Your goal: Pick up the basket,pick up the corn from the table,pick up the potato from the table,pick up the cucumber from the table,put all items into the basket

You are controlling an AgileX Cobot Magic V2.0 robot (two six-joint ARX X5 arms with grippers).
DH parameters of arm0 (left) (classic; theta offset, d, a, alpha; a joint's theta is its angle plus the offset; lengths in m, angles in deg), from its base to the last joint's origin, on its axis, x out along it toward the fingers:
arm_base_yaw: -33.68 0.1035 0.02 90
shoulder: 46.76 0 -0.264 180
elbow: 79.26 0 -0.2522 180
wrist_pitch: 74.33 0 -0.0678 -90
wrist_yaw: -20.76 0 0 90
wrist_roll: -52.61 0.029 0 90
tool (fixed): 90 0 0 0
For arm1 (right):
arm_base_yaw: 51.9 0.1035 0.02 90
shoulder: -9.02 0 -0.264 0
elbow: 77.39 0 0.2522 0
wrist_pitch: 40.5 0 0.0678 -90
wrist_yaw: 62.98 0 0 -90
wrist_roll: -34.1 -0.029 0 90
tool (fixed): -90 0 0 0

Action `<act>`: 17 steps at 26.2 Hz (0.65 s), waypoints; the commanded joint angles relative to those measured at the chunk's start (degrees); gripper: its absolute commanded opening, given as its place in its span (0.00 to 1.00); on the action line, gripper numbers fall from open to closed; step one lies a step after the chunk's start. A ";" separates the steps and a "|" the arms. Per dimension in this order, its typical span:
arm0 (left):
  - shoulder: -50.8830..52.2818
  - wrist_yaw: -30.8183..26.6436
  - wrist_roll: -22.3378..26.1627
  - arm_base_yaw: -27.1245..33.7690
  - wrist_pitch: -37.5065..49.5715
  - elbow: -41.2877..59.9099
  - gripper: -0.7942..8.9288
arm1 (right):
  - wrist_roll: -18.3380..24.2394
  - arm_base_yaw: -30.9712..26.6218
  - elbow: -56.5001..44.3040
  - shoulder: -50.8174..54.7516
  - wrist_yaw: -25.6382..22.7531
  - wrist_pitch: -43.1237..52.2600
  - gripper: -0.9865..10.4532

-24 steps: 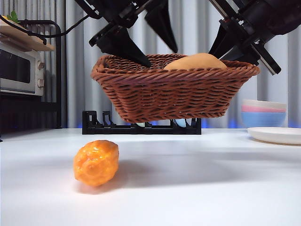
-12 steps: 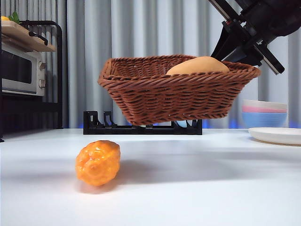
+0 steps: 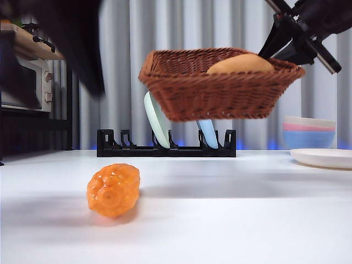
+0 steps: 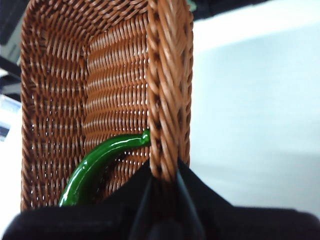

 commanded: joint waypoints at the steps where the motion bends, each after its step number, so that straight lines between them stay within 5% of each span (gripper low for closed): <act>1: -3.37 -0.24 -1.09 0.17 4.46 0.22 0.60 | -0.83 -0.98 1.16 0.20 0.59 1.20 0.07; 14: -21.75 2.78 -0.68 2.56 15.63 0.22 0.59 | -1.29 -5.11 1.60 0.20 0.70 1.11 0.07; 17: -22.69 2.71 1.03 2.56 16.06 0.22 0.45 | -1.29 -5.11 1.60 0.20 0.70 1.05 0.07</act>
